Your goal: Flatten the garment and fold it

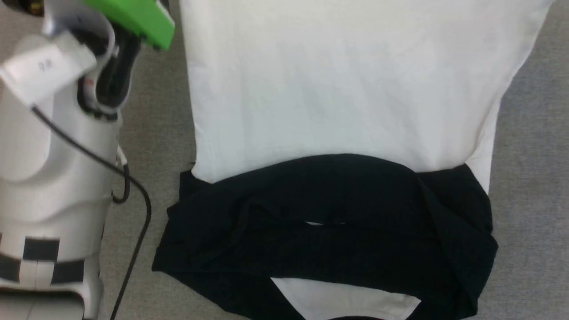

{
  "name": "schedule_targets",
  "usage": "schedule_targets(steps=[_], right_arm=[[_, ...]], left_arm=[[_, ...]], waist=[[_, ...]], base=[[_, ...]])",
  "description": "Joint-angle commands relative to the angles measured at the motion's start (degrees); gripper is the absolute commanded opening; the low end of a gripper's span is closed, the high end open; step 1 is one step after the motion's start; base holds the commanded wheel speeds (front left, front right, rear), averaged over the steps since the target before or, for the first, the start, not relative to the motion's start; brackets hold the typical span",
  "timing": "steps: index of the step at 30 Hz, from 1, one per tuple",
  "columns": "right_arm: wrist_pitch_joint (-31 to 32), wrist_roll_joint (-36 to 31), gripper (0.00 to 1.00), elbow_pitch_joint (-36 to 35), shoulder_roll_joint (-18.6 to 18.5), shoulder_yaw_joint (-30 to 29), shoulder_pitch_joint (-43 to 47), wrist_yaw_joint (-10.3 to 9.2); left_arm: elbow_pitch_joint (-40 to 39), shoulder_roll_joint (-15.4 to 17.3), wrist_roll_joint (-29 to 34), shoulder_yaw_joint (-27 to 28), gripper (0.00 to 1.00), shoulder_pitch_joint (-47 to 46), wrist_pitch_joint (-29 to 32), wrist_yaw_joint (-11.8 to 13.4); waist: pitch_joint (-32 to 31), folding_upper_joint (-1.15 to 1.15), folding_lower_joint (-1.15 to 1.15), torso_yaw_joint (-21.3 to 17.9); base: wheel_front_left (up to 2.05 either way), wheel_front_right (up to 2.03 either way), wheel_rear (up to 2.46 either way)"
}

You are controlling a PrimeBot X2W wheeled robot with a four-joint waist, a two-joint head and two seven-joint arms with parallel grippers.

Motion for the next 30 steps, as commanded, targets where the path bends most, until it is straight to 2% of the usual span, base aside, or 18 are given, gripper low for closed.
schedule_targets(steps=[1,10,13,17,21,26,29,30], right_arm=[[-0.7,1.0,0.0,-1.0,-0.7,-0.3,2.5,-0.12],[-2.9,6.7,0.0,-10.7,-0.5,-0.8,21.2,-0.12],[-3.6,8.1,0.0,-14.0,1.5,-0.6,29.2,-0.12],[-3.2,8.8,0.0,-18.0,4.1,-0.6,38.8,-0.12],[-2.9,9.0,0.0,-21.8,5.7,-0.2,47.2,-0.12],[-2.6,9.4,0.0,-24.3,7.9,0.3,56.4,-0.12],[-2.9,9.4,0.0,-24.7,7.5,1.3,61.0,-0.12],[-3.5,8.4,0.0,-24.3,6.0,2.8,63.5,-0.12]], left_arm=[[-1.7,1.2,-0.8,0.3,0.0,2.6,-1.2,-0.3],[-18.9,5.3,-2.5,-3.0,0.0,23.8,-5.9,-2.0],[-22.8,7.3,-1.2,-3.9,0.0,31.9,-7.9,-2.0],[-26.6,7.5,-1.7,-3.2,0.0,42.3,-10.5,0.3],[-28.3,7.1,-2.5,-2.9,0.0,50.7,-12.7,1.7],[-27.2,7.2,-1.3,-6.2,0.0,58.9,-13.9,1.7],[-26.1,7.2,-0.3,-8.8,0.0,62.3,-14.8,1.1],[-24.6,7.5,0.6,-10.4,0.0,63.4,-15.5,0.5]], waist=[[-4.1,0.0,0.0,-0.2],[-12.8,0.0,0.0,0.6],[-16.1,0.0,0.0,0.6],[-19.3,0.0,0.0,0.8],[-21.6,0.0,0.0,1.0],[-23.5,0.0,0.0,1.4],[-24.1,0.0,0.0,1.8],[-24.4,0.0,0.0,1.8]], base=[[0.0,0.0,0.0],[0.0,0.0,0.0],[0.0,0.0,0.0],[0.0,0.0,0.0],[0.0,0.0,0.0],[0.0,0.0,0.0],[0.0,0.0,0.0],[0.0,0.0,0.0]])
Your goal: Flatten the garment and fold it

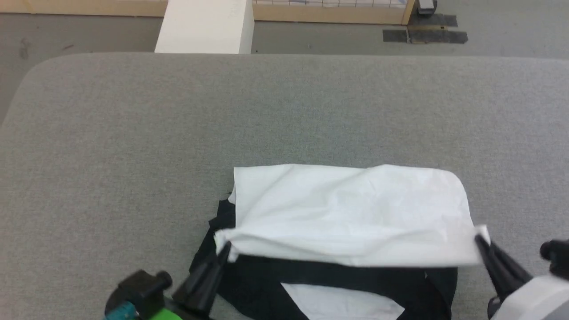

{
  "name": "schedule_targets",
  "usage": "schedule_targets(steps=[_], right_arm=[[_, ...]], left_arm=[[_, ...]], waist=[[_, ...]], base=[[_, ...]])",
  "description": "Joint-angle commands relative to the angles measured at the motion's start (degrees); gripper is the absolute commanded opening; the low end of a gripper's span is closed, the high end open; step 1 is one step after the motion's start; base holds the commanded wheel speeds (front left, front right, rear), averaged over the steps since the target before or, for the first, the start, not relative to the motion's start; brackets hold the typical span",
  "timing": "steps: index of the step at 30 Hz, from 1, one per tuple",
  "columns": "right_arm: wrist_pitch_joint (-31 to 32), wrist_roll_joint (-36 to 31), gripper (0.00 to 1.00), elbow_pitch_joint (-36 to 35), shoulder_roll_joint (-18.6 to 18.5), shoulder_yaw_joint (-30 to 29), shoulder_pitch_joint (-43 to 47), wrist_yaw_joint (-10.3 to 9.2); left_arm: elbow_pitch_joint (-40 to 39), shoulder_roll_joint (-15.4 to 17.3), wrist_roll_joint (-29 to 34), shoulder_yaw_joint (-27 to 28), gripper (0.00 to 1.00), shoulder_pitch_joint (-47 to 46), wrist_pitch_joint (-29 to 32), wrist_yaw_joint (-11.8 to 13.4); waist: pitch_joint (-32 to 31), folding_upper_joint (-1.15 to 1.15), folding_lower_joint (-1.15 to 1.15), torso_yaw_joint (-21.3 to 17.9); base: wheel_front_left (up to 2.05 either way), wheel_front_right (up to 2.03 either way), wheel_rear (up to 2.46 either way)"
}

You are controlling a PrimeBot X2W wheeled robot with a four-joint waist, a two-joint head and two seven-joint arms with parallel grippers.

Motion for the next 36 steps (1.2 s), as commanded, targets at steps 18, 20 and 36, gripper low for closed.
schedule_targets(steps=[18,20,36], right_arm=[[-6.0,1.1,1.0,5.3,-7.9,7.1,10.0,-0.09],[-6.0,1.8,1.0,5.1,-8.5,7.3,10.3,-0.09],[-4.4,-0.6,1.0,2.7,-1.8,-7.3,5.5,-0.09]], left_arm=[[7.1,3.1,3.9,-5.5,1.0,8.1,-3.7,-1.5],[7.8,3.5,4.1,-5.3,1.0,8.6,-3.7,-1.2],[-12.7,-8.1,11.2,19.8,1.0,4.6,-8.3,11.4]], waist=[[-1.5,0.0,0.01,-1.1],[-1.8,0.0,0.01,-1.2],[-1.8,0.0,0.01,-0.6]], base=[[0.0,0.0,0.0],[0.0,0.0,0.0],[0.0,0.0,0.0]])
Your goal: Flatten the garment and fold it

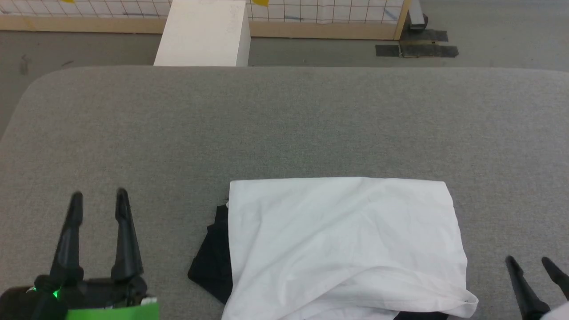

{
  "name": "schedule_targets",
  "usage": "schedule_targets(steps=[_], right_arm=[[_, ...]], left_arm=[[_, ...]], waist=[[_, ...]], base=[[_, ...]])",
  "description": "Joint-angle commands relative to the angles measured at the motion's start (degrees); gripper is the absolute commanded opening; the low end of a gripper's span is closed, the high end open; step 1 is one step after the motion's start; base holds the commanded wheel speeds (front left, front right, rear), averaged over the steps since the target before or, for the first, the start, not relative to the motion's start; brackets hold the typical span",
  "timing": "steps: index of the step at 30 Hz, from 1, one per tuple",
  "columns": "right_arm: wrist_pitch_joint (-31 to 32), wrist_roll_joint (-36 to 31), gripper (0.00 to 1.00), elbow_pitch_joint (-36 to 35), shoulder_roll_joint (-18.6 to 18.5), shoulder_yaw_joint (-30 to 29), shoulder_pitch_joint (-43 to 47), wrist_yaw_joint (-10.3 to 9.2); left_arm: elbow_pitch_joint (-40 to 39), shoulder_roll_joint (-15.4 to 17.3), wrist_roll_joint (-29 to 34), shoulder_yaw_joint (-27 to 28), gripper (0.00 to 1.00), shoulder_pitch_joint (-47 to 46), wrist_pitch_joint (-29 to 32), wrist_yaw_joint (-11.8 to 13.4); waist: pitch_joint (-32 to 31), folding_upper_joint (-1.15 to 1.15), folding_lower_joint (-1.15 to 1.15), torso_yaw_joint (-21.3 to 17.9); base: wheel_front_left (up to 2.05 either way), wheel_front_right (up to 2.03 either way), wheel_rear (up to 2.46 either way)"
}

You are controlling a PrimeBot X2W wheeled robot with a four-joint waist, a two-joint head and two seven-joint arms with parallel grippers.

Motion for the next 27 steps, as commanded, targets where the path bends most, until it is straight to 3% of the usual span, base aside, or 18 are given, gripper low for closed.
schedule_targets(steps=[1,3,9,24,25,27], right_arm=[[0.4,-1.3,1.0,0.8,1.1,0.4,-2.2,-0.06],[1.5,-2.6,1.0,2.6,3.1,0.7,-4.2,-0.06],[3.9,-4.6,1.0,8.2,6.1,3.1,-8.3,-0.06],[6.3,-5.6,0.97,20.2,8.1,7.3,-11.4,-0.06],[6.3,-5.3,0.55,20.9,8.2,7.4,-11.7,-0.06],[6.0,-4.9,0.0,22.6,8.5,7.8,-12.5,-0.06]], left_arm=[[-1.2,-2.5,2.3,0.4,1.0,-1.6,-0.2,0.5],[-2.0,-5.2,5.5,-0.1,1.0,-2.7,-0.2,0.2],[-0.4,-9.0,10.2,-1.9,1.0,-3.9,-0.3,-2.6],[4.9,-10.1,13.8,-0.8,1.0,-2.6,-0.3,-6.5],[5.3,-10.1,13.8,-0.9,1.0,-2.5,-0.3,-6.7],[6.0,-10.1,13.7,-1.0,1.0,-2.4,-0.3,-7.1]], waist=[[0.7,0.0,0.0,0.1],[1.4,0.0,0.0,0.3],[2.9,0.0,0.0,1.5],[3.7,0.0,0.0,4.8],[3.6,0.0,0.0,4.8],[3.3,0.0,0.0,4.8]], base=[[0.0,0.0,0.0],[0.0,0.0,0.0],[0.0,0.0,0.0],[0.0,0.0,0.0],[0.0,0.0,0.0],[0.0,0.0,0.0]])
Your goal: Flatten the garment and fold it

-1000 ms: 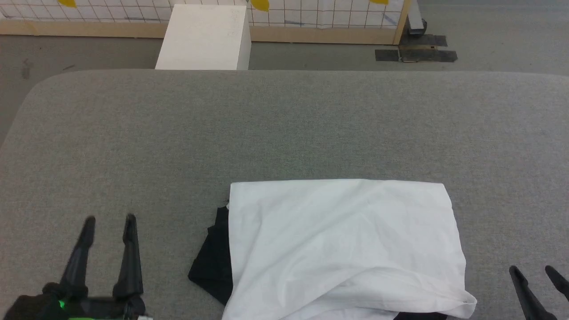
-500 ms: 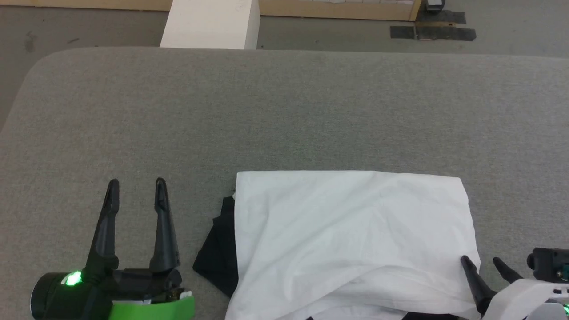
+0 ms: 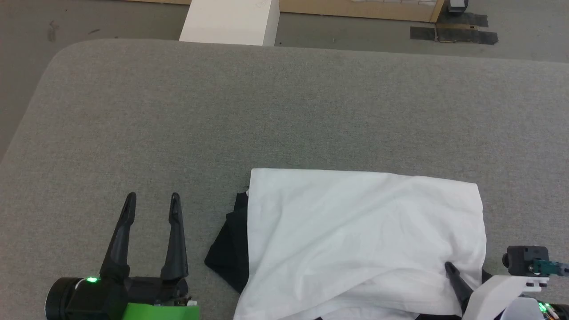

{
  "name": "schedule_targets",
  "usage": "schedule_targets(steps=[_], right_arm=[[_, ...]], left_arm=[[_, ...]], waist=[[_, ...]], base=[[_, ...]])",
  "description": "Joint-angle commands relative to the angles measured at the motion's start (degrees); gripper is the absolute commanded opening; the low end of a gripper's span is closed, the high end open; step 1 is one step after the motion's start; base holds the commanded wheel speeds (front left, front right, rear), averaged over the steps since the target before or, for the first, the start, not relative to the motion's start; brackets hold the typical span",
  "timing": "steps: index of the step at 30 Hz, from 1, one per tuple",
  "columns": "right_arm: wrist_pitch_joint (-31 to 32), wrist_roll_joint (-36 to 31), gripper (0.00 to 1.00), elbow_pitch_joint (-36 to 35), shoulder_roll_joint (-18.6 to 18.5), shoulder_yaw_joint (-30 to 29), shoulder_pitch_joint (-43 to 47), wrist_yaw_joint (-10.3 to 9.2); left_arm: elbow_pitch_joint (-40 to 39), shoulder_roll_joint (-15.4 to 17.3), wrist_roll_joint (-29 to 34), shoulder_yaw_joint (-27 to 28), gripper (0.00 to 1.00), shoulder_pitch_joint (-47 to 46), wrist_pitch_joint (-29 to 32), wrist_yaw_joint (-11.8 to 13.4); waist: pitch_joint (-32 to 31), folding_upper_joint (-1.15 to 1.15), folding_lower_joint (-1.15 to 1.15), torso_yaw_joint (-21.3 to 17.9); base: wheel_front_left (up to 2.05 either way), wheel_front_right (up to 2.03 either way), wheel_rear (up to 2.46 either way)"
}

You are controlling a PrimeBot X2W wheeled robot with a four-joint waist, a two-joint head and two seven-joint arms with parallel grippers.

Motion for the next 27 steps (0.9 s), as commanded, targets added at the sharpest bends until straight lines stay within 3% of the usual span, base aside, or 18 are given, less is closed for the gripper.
schedule_targets(steps=[1,8,19,23,27], right_arm=[[0.5,0.3,0.0,3.0,1.0,1.3,-0.5,-0.06],[-3.3,0.7,0.0,7.0,1.6,-1.7,-3.4,-0.06],[-4.2,-2.6,0.0,4.0,-3.8,-19.1,-4.1,-0.06],[-2.4,-2.8,0.0,0.8,-5.8,-19.3,-3.6,-0.06],[0.5,-1.5,0.0,-4.4,-6.3,-14.1,-2.9,-0.06]], left_arm=[[0.4,-0.3,0.6,0.0,1.0,0.4,-0.2,-0.5],[1.9,0.0,0.7,0.3,1.0,1.2,-0.2,-1.0],[2.3,0.2,0.3,0.2,1.0,3.2,-0.2,-0.9],[2.4,0.1,0.1,-0.1,1.0,3.1,-0.2,-1.0],[2.9,-0.1,-0.3,-0.4,1.0,2.8,-0.2,-0.9]], waist=[[-0.3,0.0,0.0,0.0],[-2.4,0.0,0.0,-0.6],[-3.5,0.0,0.0,-3.0],[-3.2,0.0,0.0,-3.9],[-2.9,0.0,0.0,-4.5]], base=[[0.0,0.0,0.0],[0.0,0.0,0.0],[0.0,0.0,0.0],[0.0,0.0,0.0],[0.0,0.0,0.0]])
